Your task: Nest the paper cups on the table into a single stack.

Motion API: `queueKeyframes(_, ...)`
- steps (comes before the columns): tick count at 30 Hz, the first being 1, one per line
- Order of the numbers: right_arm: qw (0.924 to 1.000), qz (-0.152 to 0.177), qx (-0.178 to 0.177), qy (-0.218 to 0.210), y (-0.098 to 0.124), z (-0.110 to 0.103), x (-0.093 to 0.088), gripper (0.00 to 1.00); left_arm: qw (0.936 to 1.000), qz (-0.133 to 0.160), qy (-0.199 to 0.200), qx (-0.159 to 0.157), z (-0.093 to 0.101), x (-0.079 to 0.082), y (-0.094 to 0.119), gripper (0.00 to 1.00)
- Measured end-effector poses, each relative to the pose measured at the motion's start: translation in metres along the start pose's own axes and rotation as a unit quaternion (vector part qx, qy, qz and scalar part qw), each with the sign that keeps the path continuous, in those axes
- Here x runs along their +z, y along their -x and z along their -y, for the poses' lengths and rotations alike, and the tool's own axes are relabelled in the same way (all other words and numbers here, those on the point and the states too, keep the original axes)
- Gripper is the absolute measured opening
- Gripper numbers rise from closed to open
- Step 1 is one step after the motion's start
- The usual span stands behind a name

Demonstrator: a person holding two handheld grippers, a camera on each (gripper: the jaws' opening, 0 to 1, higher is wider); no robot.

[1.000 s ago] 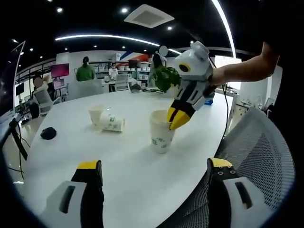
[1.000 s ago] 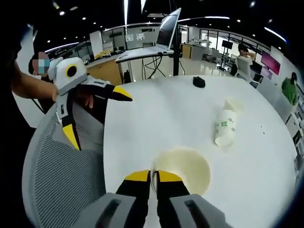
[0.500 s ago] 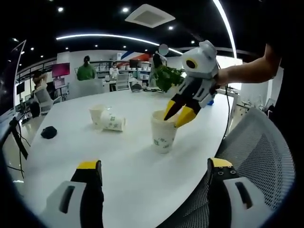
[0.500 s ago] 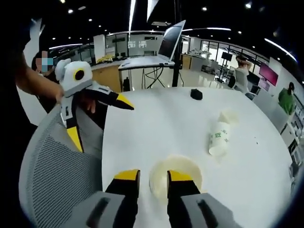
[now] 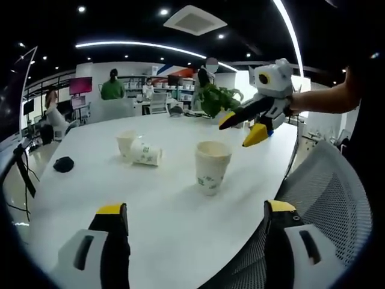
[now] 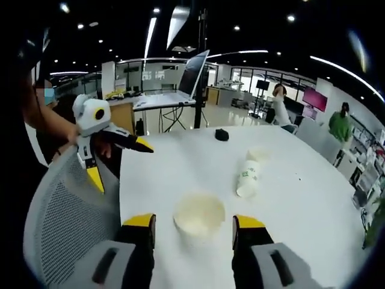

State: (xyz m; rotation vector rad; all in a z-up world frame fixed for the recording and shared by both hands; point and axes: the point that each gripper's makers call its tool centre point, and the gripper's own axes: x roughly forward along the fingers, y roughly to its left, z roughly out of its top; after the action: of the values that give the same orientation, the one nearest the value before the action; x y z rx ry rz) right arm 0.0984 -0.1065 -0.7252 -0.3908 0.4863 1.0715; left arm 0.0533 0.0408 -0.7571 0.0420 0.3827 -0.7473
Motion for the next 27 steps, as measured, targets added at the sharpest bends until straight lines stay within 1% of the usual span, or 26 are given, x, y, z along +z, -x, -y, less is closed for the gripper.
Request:
queueKeyframes(4,0.9996,0.011,-0.019,-0.018,0.01,0.004,-0.005,0.58,1.0,-0.004,0.003,-0.002,0.001,0.0,0.0,0.94)
queueKeyframes(9,0.9975,0.025,-0.049,-0.044,0.026,0.011,-0.016,0.64,1.0,-0.008,0.002,-0.003,0.0,0.001,-0.001,0.95)
queueKeyframes(17,0.9929,0.036,-0.089,-0.07,0.046,0.015,-0.039,0.75,0.9999,-0.007,-0.012,-0.004,-0.009,0.014,-0.008,0.95)
queueKeyframes(21,0.9892,0.042,-0.11,-0.087,0.057,0.02,-0.054,0.8,0.9998,-0.006,-0.018,-0.005,-0.017,0.021,-0.014,0.94)
queueKeyframes(27,0.9862,0.046,-0.133,-0.087,0.07,0.019,-0.066,0.87,0.9997,-0.006,-0.026,0.001,-0.039,0.035,-0.027,0.91)
